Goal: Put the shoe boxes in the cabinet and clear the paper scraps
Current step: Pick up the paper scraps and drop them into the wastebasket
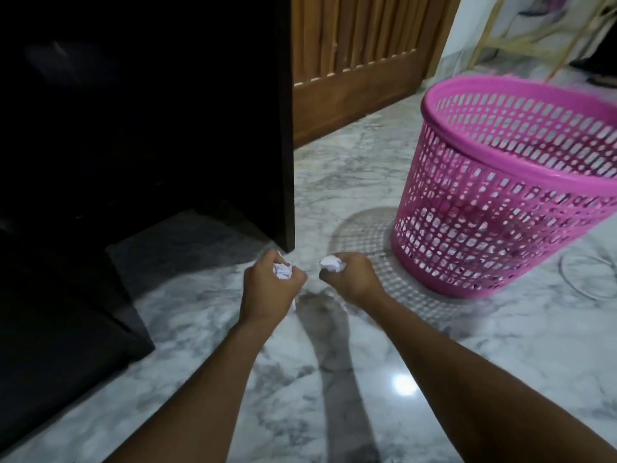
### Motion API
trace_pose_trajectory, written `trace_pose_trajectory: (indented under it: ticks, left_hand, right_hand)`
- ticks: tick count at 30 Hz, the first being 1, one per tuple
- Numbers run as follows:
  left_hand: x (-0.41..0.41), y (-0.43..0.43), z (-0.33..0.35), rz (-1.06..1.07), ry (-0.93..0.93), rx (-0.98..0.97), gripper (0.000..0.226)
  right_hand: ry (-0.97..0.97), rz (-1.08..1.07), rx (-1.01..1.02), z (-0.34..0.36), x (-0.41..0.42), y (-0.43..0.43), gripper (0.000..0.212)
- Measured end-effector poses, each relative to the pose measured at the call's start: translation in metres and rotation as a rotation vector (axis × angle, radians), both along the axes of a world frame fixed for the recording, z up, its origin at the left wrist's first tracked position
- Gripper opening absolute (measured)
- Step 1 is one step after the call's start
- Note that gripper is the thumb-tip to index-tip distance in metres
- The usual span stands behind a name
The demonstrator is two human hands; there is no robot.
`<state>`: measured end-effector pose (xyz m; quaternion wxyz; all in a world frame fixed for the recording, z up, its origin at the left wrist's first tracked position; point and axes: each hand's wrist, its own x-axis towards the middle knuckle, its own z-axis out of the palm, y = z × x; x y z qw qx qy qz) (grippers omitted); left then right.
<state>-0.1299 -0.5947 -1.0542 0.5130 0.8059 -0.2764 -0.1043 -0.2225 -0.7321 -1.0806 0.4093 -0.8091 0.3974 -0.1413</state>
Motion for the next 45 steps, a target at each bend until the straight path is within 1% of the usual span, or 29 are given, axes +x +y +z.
trace_pose_trajectory:
  ticks: [1, 3, 5, 8, 11, 13, 15, 17, 19, 21, 23, 24, 25, 27, 28, 29, 31, 32, 33, 34, 35, 36, 37, 38, 39, 41, 45]
  left_hand:
    - [0.002, -0.006, 0.014, 0.01, -0.03, -0.042, 0.029]
    - [0.005, -0.024, 0.047, 0.005, -0.078, -0.147, 0.026]
    - [0.001, -0.045, 0.085, 0.018, -0.099, -0.255, 0.023]
    - [-0.019, -0.086, 0.141, 0.031, -0.044, -0.442, 0.02]
    - [-0.053, -0.135, 0.191, -0.046, 0.023, -0.561, 0.016]
    - [-0.078, -0.169, 0.217, -0.111, 0.005, -0.577, 0.018]
    - [-0.102, -0.206, 0.232, -0.18, 0.029, -0.553, 0.022]
    - [-0.114, -0.243, 0.232, -0.212, 0.074, -0.467, 0.023]
    - [-0.12, -0.272, 0.224, -0.221, 0.125, -0.338, 0.027]
    - [-0.126, -0.29, 0.214, -0.228, 0.141, -0.131, 0.039]
    - [-0.127, -0.301, 0.205, -0.281, 0.095, 0.085, 0.05]
    - [-0.13, -0.299, 0.205, -0.336, 0.096, 0.174, 0.053]
    - [-0.131, -0.299, 0.206, -0.391, 0.12, 0.245, 0.056]
    - [-0.127, -0.293, 0.208, -0.462, 0.181, 0.293, 0.063]
    - [-0.126, -0.288, 0.209, -0.461, 0.146, 0.272, 0.062]
    - [-0.122, -0.286, 0.205, -0.428, 0.032, 0.226, 0.058]
    - [-0.118, -0.276, 0.195, -0.242, -0.354, 0.144, 0.046]
    - [-0.119, -0.269, 0.19, -0.137, -0.457, 0.126, 0.049]
    - [-0.117, -0.263, 0.182, -0.053, -0.428, 0.135, 0.058]
    - [-0.114, -0.258, 0.177, -0.003, -0.271, 0.169, 0.067]
    - [-0.112, -0.253, 0.173, 0.018, -0.051, 0.165, 0.071]
    - [-0.11, -0.249, 0.17, 0.001, 0.158, 0.141, 0.066]
    - [-0.108, -0.245, 0.169, -0.039, 0.323, 0.094, 0.053]
    - [-0.107, -0.241, 0.169, -0.068, 0.411, 0.055, 0.039]
    - [-0.107, -0.237, 0.171, -0.078, 0.448, 0.024, 0.03]
    - [-0.106, -0.226, 0.173, -0.055, 0.435, -0.005, 0.025]
    - [-0.096, -0.18, 0.186, -0.001, 0.367, -0.025, 0.021]
  right_hand:
    - [-0.07, -0.041, 0.015, 0.024, -0.001, -0.007, 0.012]
    - [-0.196, -0.059, -0.005, 0.081, -0.005, -0.02, 0.015]
    - [-0.285, -0.026, -0.103, 0.144, -0.012, -0.032, 0.021]
    - [-0.43, -0.005, -0.232, 0.232, -0.033, -0.056, 0.016]
    - [-0.499, -0.088, -0.359, 0.288, -0.07, -0.093, 0.025]
    - [-0.484, -0.18, -0.405, 0.297, -0.099, -0.126, 0.028]
    - [-0.408, -0.296, -0.401, 0.289, -0.127, -0.159, 0.021]
    - [-0.338, -0.381, -0.354, 0.272, -0.146, -0.186, 0.01]
    - [-0.278, -0.395, -0.315, 0.255, -0.159, -0.206, 0.007]
    - [-0.225, -0.36, -0.183, 0.24, -0.163, -0.219, 0.025]
    - [-0.152, -0.322, -0.043, 0.231, -0.164, -0.226, 0.054]
    - [-0.097, -0.318, -0.022, 0.229, -0.164, -0.229, 0.067]
    - [-0.03, -0.309, -0.016, 0.228, -0.165, -0.232, 0.074]
    - [0.082, -0.286, -0.042, 0.228, -0.167, -0.233, 0.083]
    - [0.131, -0.268, -0.059, 0.231, -0.169, -0.231, 0.087]
    - [0.168, -0.255, -0.074, 0.234, -0.171, -0.228, 0.089]
    - [0.214, -0.232, -0.082, 0.24, -0.175, -0.223, 0.089]
    - [0.229, -0.225, -0.089, 0.243, -0.177, -0.222, 0.089]
    - [0.25, -0.223, -0.095, 0.243, -0.178, -0.221, 0.088]
    - [0.287, -0.233, -0.111, 0.242, -0.179, -0.22, 0.087]
    - [0.35, -0.255, -0.161, 0.24, -0.179, -0.219, 0.086]
    - [0.441, -0.288, -0.236, 0.238, -0.18, -0.217, 0.085]
    - [0.54, -0.324, -0.31, 0.235, -0.182, -0.215, 0.083]
    - [0.612, -0.36, -0.355, 0.232, -0.183, -0.213, 0.078]
    - [0.647, -0.392, -0.362, 0.229, -0.185, -0.209, 0.074]
    - [0.643, -0.449, -0.332, 0.227, -0.19, -0.202, 0.071]
    - [0.489, -0.568, -0.294, 0.232, -0.19, -0.183, 0.076]
